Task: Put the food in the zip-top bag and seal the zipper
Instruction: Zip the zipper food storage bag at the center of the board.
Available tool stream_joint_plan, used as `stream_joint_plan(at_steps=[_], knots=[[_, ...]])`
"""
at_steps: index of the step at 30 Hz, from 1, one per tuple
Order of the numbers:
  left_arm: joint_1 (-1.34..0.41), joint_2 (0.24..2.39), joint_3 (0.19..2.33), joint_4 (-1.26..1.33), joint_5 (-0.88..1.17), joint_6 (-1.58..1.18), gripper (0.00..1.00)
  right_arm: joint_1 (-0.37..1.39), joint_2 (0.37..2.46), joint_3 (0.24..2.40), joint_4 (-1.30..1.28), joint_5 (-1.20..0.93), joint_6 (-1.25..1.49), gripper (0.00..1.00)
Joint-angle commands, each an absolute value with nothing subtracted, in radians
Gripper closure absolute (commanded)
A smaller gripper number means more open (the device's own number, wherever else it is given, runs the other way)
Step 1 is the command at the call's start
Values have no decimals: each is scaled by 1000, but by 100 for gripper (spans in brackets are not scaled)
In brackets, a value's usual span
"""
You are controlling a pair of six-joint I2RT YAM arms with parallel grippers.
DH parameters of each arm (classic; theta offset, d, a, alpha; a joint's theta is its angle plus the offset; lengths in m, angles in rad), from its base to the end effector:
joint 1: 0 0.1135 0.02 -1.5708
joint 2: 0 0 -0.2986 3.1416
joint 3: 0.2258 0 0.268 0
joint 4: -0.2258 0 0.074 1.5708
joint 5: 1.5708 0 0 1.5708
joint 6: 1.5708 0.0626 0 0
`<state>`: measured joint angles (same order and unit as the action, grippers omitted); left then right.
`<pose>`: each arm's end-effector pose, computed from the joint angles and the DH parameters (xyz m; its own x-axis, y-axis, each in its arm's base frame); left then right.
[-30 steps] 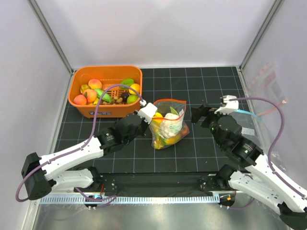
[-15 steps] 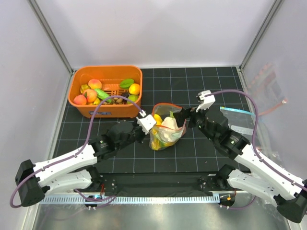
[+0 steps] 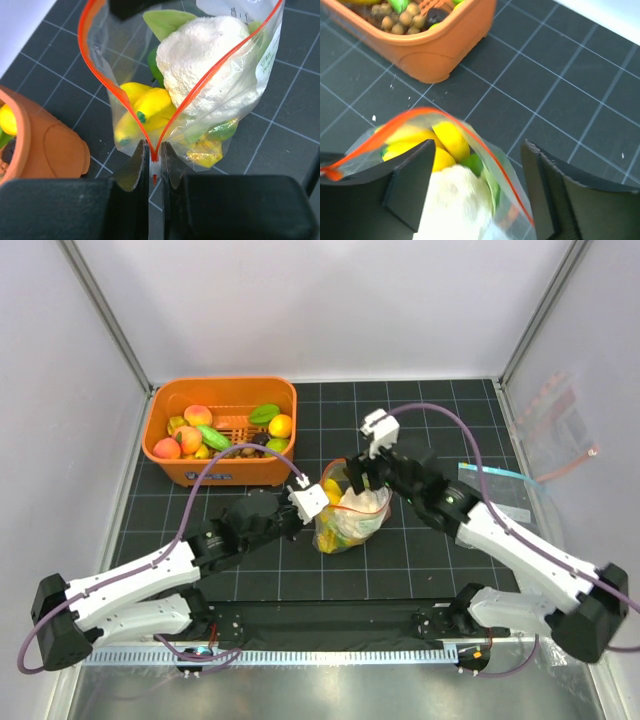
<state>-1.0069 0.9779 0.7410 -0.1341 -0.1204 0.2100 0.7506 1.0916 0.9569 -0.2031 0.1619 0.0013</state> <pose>0.1389 -0.2056 0.3088 -0.0271 0.4300 -0.9024 0.8025 0.5476 0.2369 0.2097 0.1818 0.3578 -0.2431 -0.2250 -0.9436 -0.5616 0.8258 -0.0522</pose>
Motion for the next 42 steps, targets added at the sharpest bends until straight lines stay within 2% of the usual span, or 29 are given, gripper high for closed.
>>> stream_joint_plan(at_steps=[1,2,4,5,7,9,11,18,23,28,30,32,36,37,39,40,42], knots=[[-1009,937,742,-107,-147,224,100,755,1201,1098,-276,66,-78,26],[-1009,937,739,-106,-153,224,100,755,1218,1097,-265,69,-75,28],[-1009,937,736,-100,-181,213,100,755,1216,1088,-244,106,-69,37],[-1009,936,735,-98,-192,212,100,755,1212,1088,-250,115,-64,50],[-1009,933,733,-87,-204,212,100,755,1183,1089,-278,140,-35,62],[-1009,927,726,-80,-213,210,100,755,1134,1071,-288,165,-9,83],[-1009,914,713,-57,-239,204,99,755,1097,1063,-304,212,34,99],[-1009,830,652,21,-304,195,95,784,962,997,-330,203,75,99],[-1009,801,649,26,-327,184,95,799,1020,1072,-500,180,91,99],[-1009,787,647,26,-328,186,95,845,1055,1101,-532,-42,40,90],[-1009,784,644,26,-333,189,95,877,1065,1104,-534,-98,11,91],[-1009,784,643,26,-348,186,94,937,1078,1118,-557,-77,5,99],[-1009,798,643,26,-399,176,94,1012,1118,1157,-618,-28,6,98],[-1009,798,643,29,-384,179,94,1020,1118,1157,-615,-23,-18,86],[-1009,792,638,35,-364,184,94,1025,1115,1141,-572,-23,-26,75],[-1009,788,635,43,-362,189,94,1025,1114,1134,-552,-18,-34,65],[-1009,778,626,51,-356,190,94,1025,1109,1112,-503,-8,-37,57]])
